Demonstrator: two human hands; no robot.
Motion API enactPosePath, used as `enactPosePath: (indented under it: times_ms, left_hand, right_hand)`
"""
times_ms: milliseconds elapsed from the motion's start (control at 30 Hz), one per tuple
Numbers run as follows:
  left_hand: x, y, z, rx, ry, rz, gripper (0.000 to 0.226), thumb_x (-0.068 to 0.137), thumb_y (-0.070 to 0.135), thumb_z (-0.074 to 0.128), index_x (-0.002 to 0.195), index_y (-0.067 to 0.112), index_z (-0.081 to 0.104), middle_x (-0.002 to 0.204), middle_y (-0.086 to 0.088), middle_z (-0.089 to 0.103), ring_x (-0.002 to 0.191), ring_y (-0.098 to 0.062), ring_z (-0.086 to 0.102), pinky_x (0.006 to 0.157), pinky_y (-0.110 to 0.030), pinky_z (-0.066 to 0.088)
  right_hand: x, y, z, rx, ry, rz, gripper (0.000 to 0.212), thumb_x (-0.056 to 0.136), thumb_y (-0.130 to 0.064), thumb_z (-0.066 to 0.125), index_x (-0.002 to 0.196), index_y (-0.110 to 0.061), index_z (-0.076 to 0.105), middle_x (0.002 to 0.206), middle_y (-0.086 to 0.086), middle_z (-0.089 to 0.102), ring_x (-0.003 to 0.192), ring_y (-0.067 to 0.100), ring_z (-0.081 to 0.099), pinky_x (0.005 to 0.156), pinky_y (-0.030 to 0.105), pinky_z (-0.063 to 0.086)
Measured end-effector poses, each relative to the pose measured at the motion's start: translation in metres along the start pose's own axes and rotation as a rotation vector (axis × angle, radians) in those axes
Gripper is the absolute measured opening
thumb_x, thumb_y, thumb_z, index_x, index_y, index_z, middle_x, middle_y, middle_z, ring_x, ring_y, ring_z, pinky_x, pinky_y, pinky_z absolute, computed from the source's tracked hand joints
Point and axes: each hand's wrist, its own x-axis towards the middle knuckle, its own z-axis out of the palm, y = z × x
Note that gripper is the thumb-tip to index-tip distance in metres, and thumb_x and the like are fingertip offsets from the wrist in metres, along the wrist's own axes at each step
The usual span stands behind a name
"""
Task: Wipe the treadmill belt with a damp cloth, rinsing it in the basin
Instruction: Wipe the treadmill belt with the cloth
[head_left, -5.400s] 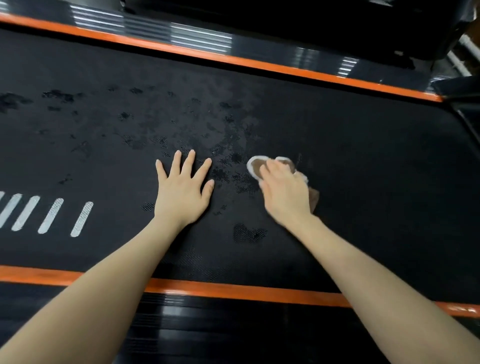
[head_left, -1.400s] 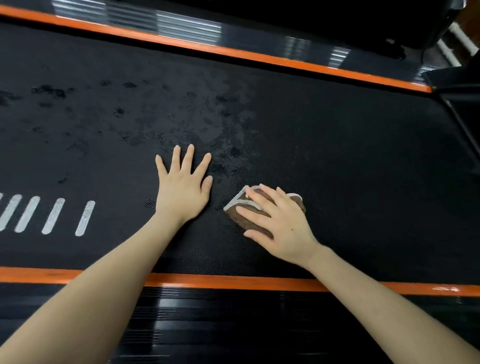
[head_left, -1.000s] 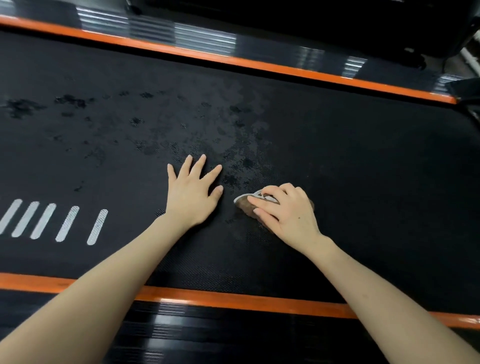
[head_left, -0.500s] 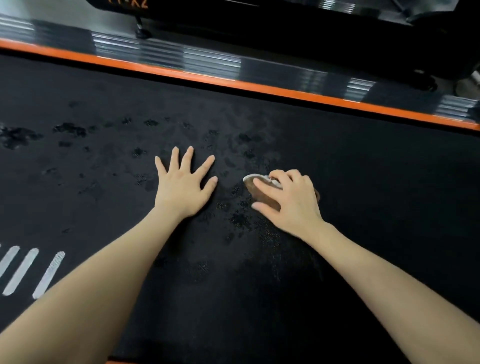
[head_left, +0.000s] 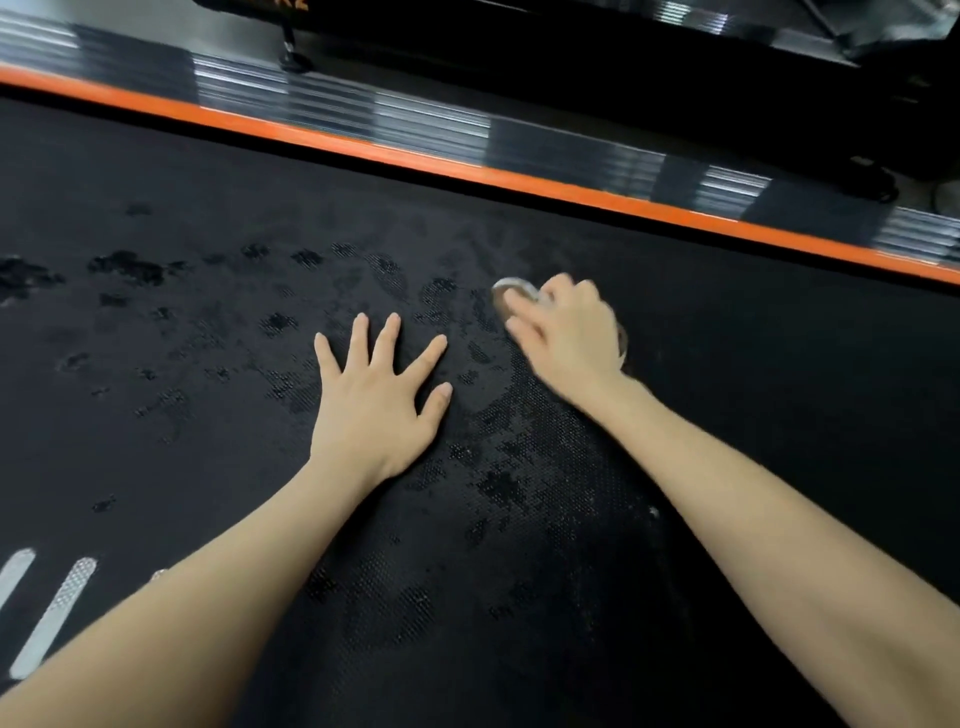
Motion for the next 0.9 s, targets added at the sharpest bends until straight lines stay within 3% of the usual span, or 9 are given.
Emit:
enactPosePath:
  times_ms: [67, 133, 267, 333, 500, 733, 900]
  left_hand:
    - [0.000, 0.000, 0.000, -0.006, 0.012, 0.005, 0.071, 0.082, 0.063, -0.003, 0.147, 0.044, 0.017, 0.158, -0.010, 0.013, 0.144, -0.035, 0.003, 0.112, -0.061, 0.000]
    - [-0.001, -0.001, 0.000, -0.010, 0.022, 0.010, 0.069, 0.083, 0.063, -0.001, 0.147, 0.043, 0.019, 0.157, -0.010, 0.015, 0.144, -0.036, 0.004, 0.112, -0.061, 0.001]
    - [0.000, -0.001, 0.002, -0.009, 0.033, 0.011, 0.067, 0.085, 0.063, 0.003, 0.146, 0.043, 0.021, 0.156, -0.011, 0.018, 0.144, -0.036, 0.007, 0.112, -0.061, 0.002]
    - [0.000, 0.000, 0.003, -0.014, 0.042, 0.013, 0.066, 0.086, 0.063, 0.005, 0.146, 0.042, 0.024, 0.155, -0.012, 0.021, 0.143, -0.037, 0.009, 0.111, -0.062, 0.003]
    - [0.000, 0.000, 0.002, -0.015, 0.038, 0.009, 0.066, 0.086, 0.062, 0.005, 0.145, 0.042, 0.026, 0.155, -0.012, 0.022, 0.143, -0.038, 0.010, 0.111, -0.063, 0.004]
    - [0.001, 0.000, -0.004, -0.031, -0.030, -0.017, 0.075, 0.077, 0.068, -0.005, 0.145, 0.047, 0.016, 0.158, -0.007, 0.014, 0.145, -0.033, 0.002, 0.113, -0.059, -0.002]
    - [0.030, -0.010, -0.015, -0.032, 0.021, -0.062, 0.079, 0.076, 0.070, -0.001, 0.146, 0.042, 0.024, 0.155, -0.012, 0.023, 0.143, -0.035, 0.012, 0.113, -0.059, 0.003]
  right_hand:
    - [-0.014, -0.008, 0.000, 0.096, -0.018, -0.210, 0.038, 0.089, -0.042, 0.043, 0.111, -0.025, 0.068, 0.092, 0.008, 0.058, 0.074, 0.032, 0.050, 0.057, 0.035, 0.045]
    - [-0.003, 0.006, 0.000, 0.073, -0.036, -0.252, 0.039, 0.089, -0.042, 0.042, 0.112, -0.026, 0.068, 0.093, 0.009, 0.059, 0.074, 0.032, 0.051, 0.057, 0.036, 0.045]
    - [0.042, 0.047, 0.009, -0.055, -0.030, 0.195, 0.033, 0.096, -0.038, 0.043, 0.120, -0.027, 0.063, 0.111, 0.012, 0.053, 0.097, 0.036, 0.047, 0.076, 0.044, 0.046]
    - [0.045, 0.041, 0.012, -0.089, -0.010, 0.252, 0.032, 0.097, -0.036, 0.044, 0.120, -0.024, 0.062, 0.112, 0.011, 0.052, 0.098, 0.034, 0.045, 0.075, 0.041, 0.042]
    - [0.019, 0.002, 0.018, 0.007, 0.056, -0.088, 0.037, 0.089, -0.041, 0.044, 0.109, -0.024, 0.069, 0.091, 0.008, 0.057, 0.074, 0.032, 0.049, 0.056, 0.036, 0.043]
    - [0.020, 0.003, 0.016, 0.071, 0.074, -0.076, 0.041, 0.089, -0.051, 0.043, 0.110, -0.027, 0.069, 0.090, 0.004, 0.056, 0.072, 0.026, 0.047, 0.054, 0.035, 0.044]
    - [0.021, 0.005, 0.018, 0.060, 0.079, -0.073, 0.039, 0.089, -0.048, 0.043, 0.109, -0.028, 0.070, 0.089, 0.003, 0.056, 0.072, 0.025, 0.048, 0.054, 0.036, 0.045]
